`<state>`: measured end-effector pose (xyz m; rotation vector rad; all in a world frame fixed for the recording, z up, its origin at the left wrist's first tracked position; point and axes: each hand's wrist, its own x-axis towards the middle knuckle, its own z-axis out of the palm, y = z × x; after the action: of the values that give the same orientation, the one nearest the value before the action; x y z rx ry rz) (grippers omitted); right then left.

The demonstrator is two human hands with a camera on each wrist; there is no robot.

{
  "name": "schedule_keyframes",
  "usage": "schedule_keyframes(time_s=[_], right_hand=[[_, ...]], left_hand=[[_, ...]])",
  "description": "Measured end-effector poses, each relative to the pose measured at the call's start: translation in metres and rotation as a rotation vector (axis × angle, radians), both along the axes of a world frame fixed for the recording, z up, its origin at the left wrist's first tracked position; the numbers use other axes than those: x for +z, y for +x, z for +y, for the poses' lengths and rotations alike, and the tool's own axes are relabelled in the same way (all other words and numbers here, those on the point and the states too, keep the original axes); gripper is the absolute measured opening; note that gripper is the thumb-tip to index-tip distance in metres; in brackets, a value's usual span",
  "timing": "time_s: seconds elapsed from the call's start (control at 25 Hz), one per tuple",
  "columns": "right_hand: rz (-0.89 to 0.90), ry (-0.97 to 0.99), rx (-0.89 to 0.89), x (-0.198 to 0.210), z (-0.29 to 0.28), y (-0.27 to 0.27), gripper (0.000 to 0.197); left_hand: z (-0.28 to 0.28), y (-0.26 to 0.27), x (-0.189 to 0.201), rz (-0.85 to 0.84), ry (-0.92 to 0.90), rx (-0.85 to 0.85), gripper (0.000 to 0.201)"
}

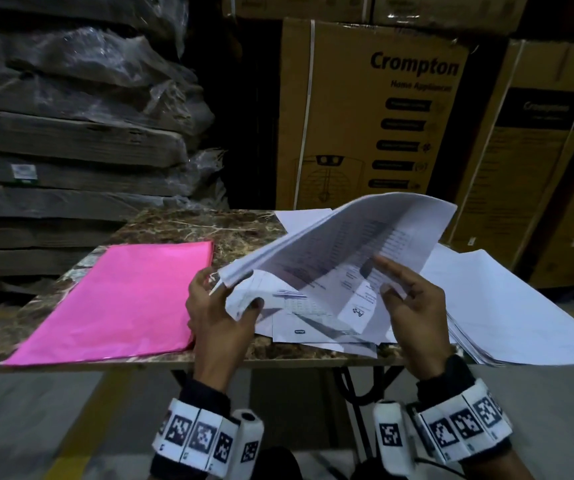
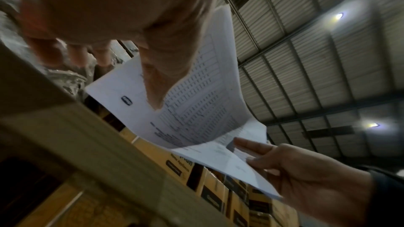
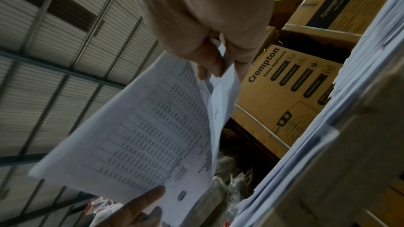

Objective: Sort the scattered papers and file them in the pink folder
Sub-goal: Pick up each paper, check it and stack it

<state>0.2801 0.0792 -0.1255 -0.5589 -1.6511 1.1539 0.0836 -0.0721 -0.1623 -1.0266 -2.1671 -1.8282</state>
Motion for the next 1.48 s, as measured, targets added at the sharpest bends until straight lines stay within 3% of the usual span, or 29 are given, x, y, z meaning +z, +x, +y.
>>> schedule_keyframes(time_s=[0.08, 0.16, 0.24, 0.32, 0.48, 0.68, 0.88, 1.2, 1.48], right_hand=[[0.031, -0.073, -0.005, -0.006, -0.004, 0.001, 0.042], [0.019, -0.140, 0.005, -0.011, -0.009, 0.002, 0.040], [-0.021, -0.172, 0.004, -0.014, -0.012, 0.004, 0.041], [-0.037, -0.187, -0.007, -0.018, -0.012, 0.006, 0.044], [0.014, -0.226, -0.067, -0.023, -0.011, 0.008, 0.043], [0.116, -0.262, -0.076, -0.025, -0.018, 0.002, 0.043], [0.121, -0.274, -0.011, -0.036, -0.041, 0.005, 0.047], [0.143, -0.238, -0.029, -0.041, -0.034, 0.049, 0.050], [0.004, -0.238, -0.128, -0.019, -0.011, 0.107, 0.031]], left_hand=[[0.006, 0.015, -0.010, -0.112, 0.076, -0.106, 0.065], [0.012, 0.029, -0.015, -0.124, 0.031, -0.161, 0.055], [0.015, 0.038, -0.011, -0.104, -0.071, -0.194, 0.066], [0.020, 0.039, -0.002, -0.114, -0.062, -0.232, 0.076], [0.021, 0.045, 0.007, -0.128, -0.037, -0.273, 0.078], [0.025, 0.067, -0.007, -0.172, -0.031, -0.319, 0.062], [0.027, 0.076, -0.001, -0.316, 0.191, -0.486, 0.035], [0.027, 0.073, -0.010, -0.209, 0.157, -0.513, 0.039], [0.040, 0.079, -0.005, -0.214, 0.110, -0.610, 0.033]])
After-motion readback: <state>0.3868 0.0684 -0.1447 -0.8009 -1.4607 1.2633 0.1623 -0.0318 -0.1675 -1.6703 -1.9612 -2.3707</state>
